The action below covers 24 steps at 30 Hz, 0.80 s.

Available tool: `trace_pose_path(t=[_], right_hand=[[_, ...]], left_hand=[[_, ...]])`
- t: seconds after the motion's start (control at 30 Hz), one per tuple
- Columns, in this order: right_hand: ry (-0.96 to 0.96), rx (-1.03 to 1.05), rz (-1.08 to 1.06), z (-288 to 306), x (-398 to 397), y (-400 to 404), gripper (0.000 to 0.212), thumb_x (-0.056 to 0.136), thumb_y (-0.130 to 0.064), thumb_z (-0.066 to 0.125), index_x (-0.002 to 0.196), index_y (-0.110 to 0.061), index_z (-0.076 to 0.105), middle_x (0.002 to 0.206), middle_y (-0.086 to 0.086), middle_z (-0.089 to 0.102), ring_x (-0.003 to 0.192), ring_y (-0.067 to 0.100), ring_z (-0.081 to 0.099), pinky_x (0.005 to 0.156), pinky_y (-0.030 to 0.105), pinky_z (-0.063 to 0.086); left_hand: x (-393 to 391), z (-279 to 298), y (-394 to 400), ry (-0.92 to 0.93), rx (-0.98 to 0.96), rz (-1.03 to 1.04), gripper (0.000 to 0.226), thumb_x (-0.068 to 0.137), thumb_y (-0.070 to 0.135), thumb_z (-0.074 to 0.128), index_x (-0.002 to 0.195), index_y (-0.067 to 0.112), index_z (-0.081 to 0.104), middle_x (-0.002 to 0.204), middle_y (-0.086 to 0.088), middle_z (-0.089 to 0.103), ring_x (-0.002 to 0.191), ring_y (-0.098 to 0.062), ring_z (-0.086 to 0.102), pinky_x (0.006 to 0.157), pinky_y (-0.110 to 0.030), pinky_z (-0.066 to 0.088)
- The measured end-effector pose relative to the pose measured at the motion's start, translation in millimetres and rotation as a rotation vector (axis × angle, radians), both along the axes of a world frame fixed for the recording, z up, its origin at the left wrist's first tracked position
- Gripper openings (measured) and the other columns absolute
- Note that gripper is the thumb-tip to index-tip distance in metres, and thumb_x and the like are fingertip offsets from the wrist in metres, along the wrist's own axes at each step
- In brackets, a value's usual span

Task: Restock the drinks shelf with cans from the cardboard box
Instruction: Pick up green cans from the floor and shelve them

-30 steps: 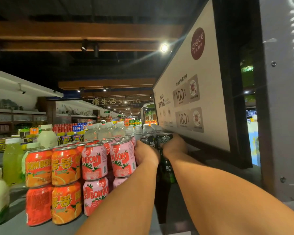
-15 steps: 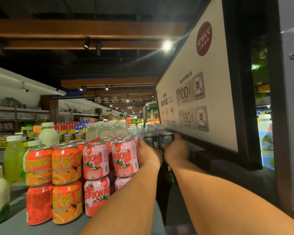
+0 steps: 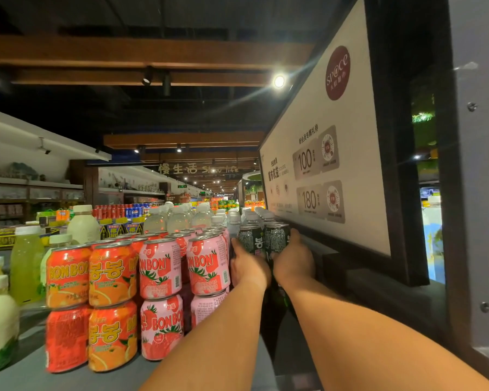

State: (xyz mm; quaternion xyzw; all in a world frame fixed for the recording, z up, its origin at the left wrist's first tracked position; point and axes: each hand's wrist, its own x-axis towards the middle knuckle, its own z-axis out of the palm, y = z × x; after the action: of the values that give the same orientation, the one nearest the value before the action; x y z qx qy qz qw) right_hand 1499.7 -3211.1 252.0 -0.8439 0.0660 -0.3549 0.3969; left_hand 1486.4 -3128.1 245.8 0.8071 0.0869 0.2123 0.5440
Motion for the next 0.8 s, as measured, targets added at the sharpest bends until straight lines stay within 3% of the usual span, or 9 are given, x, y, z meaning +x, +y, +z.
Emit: trace_pose_path(t=[0.17,0.3,0.37,0.43,0.53,0.6,0.67,0.8], right_hand=[[0.069,0.056,0.04,-1.6,-11.2,-3.4,0.061,0.089,-0.022,0.066,0.141,-0.021,0.034,0.116,0.01,0.065,0.109,0.031,0.061,0.088,0.038,0.048],[0.063,0.104,0.044,1.9,-22.0,0.3,0.056,0.086,-0.025,0.068,0.135,-0.019,0.042,0.116,0.01,0.065,0.108,0.03,0.061,0.088,0.039,0.05],[0.082,0.123,0.034,7.0,-36.8,2.6,0.057,0.084,-0.03,0.071,0.133,-0.017,0.044,0.118,0.011,0.064,0.11,0.032,0.06,0.089,0.041,0.052],[0.134,0.146,0.001,16.8,-55.1,3.9,0.056,0.084,-0.033,0.073,0.13,-0.015,0.047,0.121,0.012,0.063,0.113,0.033,0.059,0.087,0.042,0.052],[0.213,0.205,-0.032,30.7,-88.8,3.4,0.053,0.082,-0.036,0.075,0.125,-0.014,0.052,0.122,0.012,0.061,0.115,0.031,0.059,0.086,0.042,0.051],[0.232,0.197,-0.005,31.3,-113.1,1.9,0.047,0.084,-0.037,0.073,0.121,-0.013,0.056,0.116,0.011,0.064,0.109,0.028,0.062,0.086,0.039,0.053],[0.185,0.175,0.034,26.6,-144.7,2.1,0.043,0.086,-0.036,0.07,0.118,-0.01,0.059,0.107,0.01,0.066,0.101,0.025,0.064,0.085,0.037,0.054],[0.077,0.158,-0.033,11.6,-224.9,8.7,0.058,0.088,-0.032,0.07,0.135,-0.009,0.046,0.125,0.013,0.061,0.116,0.032,0.058,0.091,0.041,0.05]], left_hand=[[-5.7,9.3,-4.3,0.05,-0.052,-0.019,0.085,0.102,0.03,0.049,0.16,0.028,-0.013,0.159,-0.02,0.03,0.141,-0.039,0.041,0.115,-0.049,0.035],[-20.3,17.4,-5.9,0.073,-0.118,-0.06,0.087,0.101,0.031,0.054,0.161,0.021,-0.008,0.161,-0.021,0.025,0.143,-0.04,0.036,0.117,-0.049,0.033],[-33.5,21.5,-5.0,0.085,-0.134,-0.076,0.08,0.103,0.023,0.046,0.161,0.018,-0.01,0.162,-0.021,0.022,0.145,-0.04,0.033,0.118,-0.051,0.032],[-48.4,23.9,-5.4,0.073,-0.144,-0.09,0.072,0.104,0.019,0.039,0.161,0.015,-0.004,0.161,-0.02,0.024,0.144,-0.04,0.033,0.118,-0.05,0.032],[-77.2,29.6,-4.9,0.04,-0.088,-0.12,0.071,0.099,0.016,0.049,0.159,0.013,0.009,0.153,-0.021,0.038,0.135,-0.038,0.046,0.11,-0.047,0.043],[-100.4,33.4,-2.0,0.021,-0.069,-0.173,0.065,0.101,0.019,0.051,0.155,0.009,0.017,0.15,-0.019,0.043,0.131,-0.037,0.049,0.103,-0.042,0.046],[-124.6,34.3,4.9,0.005,-0.038,-0.23,0.067,0.102,0.025,0.053,0.156,0.008,0.017,0.154,-0.018,0.04,0.136,-0.038,0.045,0.105,-0.041,0.042],[-178.1,25.6,30.3,-0.032,0.084,-0.325,0.079,0.097,0.037,0.06,0.158,0.012,0.015,0.155,-0.017,0.04,0.138,-0.039,0.044,0.112,-0.047,0.042]])
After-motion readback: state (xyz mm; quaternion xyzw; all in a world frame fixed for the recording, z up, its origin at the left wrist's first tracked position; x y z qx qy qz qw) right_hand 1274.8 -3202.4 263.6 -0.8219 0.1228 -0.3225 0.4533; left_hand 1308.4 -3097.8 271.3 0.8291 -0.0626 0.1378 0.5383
